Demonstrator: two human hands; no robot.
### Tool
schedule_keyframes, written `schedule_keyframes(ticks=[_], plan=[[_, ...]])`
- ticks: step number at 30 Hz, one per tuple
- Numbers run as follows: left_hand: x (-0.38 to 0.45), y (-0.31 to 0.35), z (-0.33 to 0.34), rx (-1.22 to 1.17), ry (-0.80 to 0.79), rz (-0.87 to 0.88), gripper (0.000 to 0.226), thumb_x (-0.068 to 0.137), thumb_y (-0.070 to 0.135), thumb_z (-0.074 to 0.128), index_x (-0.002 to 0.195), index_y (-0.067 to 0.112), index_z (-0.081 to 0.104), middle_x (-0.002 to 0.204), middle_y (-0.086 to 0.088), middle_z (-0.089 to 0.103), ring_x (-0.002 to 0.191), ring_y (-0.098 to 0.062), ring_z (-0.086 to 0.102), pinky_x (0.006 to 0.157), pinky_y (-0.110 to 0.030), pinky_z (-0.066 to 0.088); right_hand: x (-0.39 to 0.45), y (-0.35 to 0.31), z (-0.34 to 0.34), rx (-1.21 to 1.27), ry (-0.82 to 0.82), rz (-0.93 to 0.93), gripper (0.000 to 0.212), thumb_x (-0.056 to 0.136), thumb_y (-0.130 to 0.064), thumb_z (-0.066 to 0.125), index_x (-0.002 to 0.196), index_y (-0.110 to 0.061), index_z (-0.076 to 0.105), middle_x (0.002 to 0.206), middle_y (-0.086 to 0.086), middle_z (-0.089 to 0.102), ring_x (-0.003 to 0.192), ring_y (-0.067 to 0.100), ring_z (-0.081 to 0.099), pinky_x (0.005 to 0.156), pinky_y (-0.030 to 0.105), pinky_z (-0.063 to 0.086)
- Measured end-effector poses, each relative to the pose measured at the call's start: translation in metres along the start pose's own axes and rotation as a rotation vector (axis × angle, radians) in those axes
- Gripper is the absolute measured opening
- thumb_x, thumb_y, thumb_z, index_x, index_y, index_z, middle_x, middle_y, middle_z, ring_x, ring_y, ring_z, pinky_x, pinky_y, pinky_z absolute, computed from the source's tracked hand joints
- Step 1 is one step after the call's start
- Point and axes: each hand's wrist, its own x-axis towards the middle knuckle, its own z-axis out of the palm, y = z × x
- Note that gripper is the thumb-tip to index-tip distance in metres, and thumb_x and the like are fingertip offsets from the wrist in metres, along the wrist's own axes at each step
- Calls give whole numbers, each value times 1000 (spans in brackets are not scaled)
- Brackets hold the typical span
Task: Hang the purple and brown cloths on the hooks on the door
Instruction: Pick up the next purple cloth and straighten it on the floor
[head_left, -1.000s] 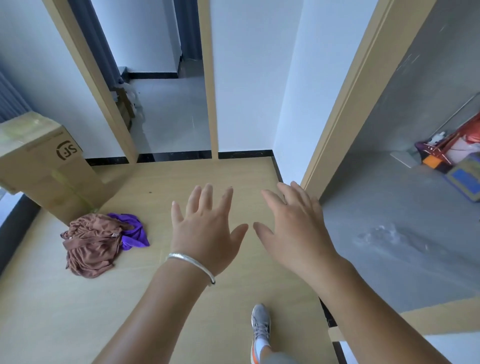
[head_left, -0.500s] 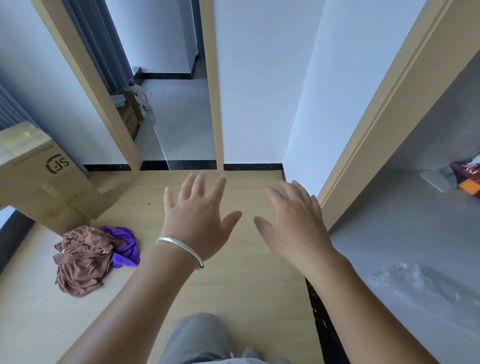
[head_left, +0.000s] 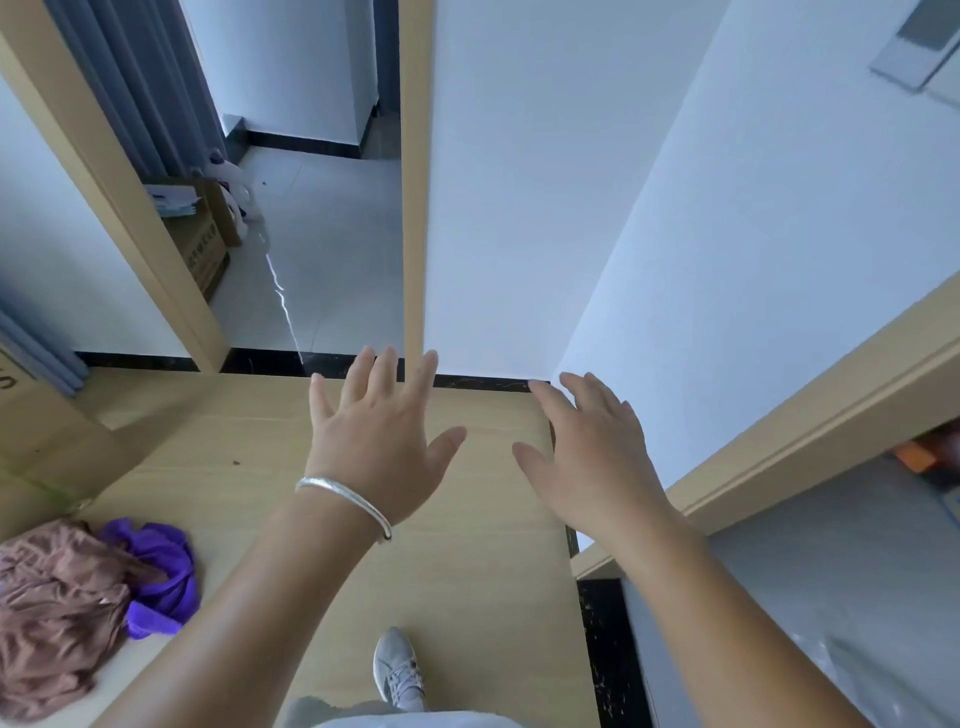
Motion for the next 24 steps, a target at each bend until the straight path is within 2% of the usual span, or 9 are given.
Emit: schedule_keyframes(ticks=[8,11,15,19,24], plan=[[112,-55,-9,-1,34,-90,74,91,66,30,150,33,2,160,-4,8,148,-22,-2,116,-57,6,129,-35,-4,15,-24,-103,63,94,-46,49,149,-27,25,157,2,20,147,20,6,118,46,13],[138,-75,-7,-24,53,-169,79,90,66,31,151,31,-6,160,-3,8,148,-21,-2,117,-56,9,176,-51,2,23,-59,-175,62,94,-45,49,149,-28,26,157,1,19,147,19,4,118,44,12],[173,-103,-2,-40,92,-328,85,90,66,33,150,29,-15,161,-1,8,148,-19,0,117,-54,10,248,-81,16,60,-87,-339,60,93,-42,51,147,-26,29,155,2,23,146,19,8,117,44,14],[202,-133,-7,-5,145,-529,87,90,65,36,150,29,-15,160,0,9,148,-20,1,116,-55,9,317,-118,28,87,-149,-549,62,91,-42,53,147,-27,31,154,2,25,144,18,9,117,37,14],[227,-163,-22,8,197,-789,87,89,65,37,149,30,-15,160,2,7,148,-20,-1,117,-56,9,386,-168,35,90,-254,-825,65,90,-44,54,148,-30,29,156,1,23,146,19,7,117,40,14]])
